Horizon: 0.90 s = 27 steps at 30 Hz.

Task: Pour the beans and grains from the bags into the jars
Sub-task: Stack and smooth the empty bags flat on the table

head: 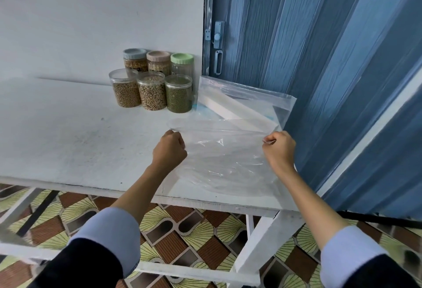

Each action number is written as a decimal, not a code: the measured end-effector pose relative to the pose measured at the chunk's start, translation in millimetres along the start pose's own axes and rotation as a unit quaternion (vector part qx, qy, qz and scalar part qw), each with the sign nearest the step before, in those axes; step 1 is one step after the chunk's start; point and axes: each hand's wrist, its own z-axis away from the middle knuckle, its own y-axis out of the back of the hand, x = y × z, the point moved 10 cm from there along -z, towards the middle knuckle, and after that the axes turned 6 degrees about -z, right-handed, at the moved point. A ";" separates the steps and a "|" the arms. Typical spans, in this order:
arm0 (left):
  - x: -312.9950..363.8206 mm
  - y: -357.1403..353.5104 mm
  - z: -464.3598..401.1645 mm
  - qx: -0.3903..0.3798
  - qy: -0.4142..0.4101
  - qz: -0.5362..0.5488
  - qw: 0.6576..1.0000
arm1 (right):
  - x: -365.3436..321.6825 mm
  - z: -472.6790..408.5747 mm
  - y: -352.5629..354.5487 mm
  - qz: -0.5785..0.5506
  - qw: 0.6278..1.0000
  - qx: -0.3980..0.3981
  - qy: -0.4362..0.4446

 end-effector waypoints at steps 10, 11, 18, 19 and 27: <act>-21.0 12.3 -10.7 0.027 0.070 -0.011 0.997 | 1.8 -6.2 11.9 0.011 1.000 0.007 0.010; -21.8 14.2 -12.2 0.026 0.074 -0.011 0.997 | 3.0 -6.9 13.4 0.022 1.000 0.009 0.003; -27.2 14.0 -14.6 -0.006 0.082 -0.041 0.996 | 19.5 -2.6 9.0 0.119 0.992 -0.025 -0.033; -26.5 13.0 -13.5 -0.004 0.082 -0.051 0.995 | 19.6 -1.6 9.8 0.133 0.990 -0.022 -0.031; -25.7 10.0 -10.2 -0.014 0.094 0.020 0.995 | 17.7 -1.4 10.1 0.086 0.996 -0.006 -0.024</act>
